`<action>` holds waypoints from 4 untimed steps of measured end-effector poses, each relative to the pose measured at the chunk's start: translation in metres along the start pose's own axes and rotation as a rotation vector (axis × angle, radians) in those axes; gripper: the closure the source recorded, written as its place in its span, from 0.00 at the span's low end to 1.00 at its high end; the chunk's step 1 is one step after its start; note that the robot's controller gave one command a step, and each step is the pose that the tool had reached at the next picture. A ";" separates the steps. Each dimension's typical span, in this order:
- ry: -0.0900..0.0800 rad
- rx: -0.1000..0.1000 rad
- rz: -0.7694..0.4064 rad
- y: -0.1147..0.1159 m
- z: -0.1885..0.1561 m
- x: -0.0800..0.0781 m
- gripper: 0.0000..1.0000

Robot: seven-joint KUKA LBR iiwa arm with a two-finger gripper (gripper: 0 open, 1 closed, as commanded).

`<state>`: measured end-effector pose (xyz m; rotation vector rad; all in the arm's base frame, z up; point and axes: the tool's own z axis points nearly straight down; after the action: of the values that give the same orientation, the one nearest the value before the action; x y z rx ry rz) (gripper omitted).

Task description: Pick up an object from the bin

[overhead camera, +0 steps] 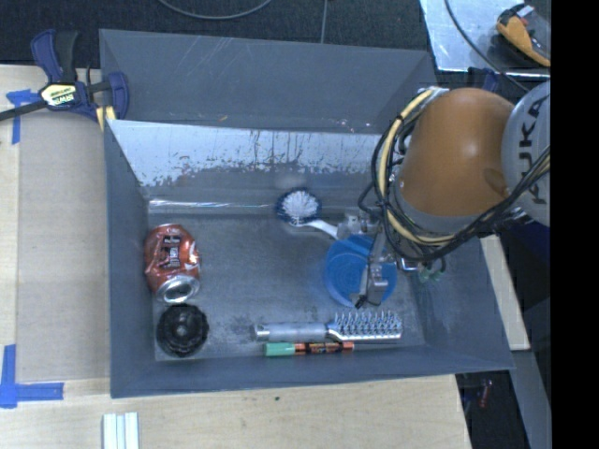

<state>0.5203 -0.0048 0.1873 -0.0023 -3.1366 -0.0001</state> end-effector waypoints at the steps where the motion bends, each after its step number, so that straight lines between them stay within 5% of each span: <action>1: -0.009 0.000 0.000 0.000 -0.004 -0.002 0.00; 2: -0.011 0.001 -0.168 -0.050 0.119 -0.060 0.00; 3: -0.022 0.002 -0.206 -0.065 0.116 -0.082 0.00; 4: -0.015 0.000 -0.177 -0.052 0.115 -0.065 0.00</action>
Offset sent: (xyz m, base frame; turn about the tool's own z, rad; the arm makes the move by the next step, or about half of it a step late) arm 0.0573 -0.0482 -0.1173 -0.1703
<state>0.5851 -0.0573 0.0720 0.2768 -3.1397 -0.0001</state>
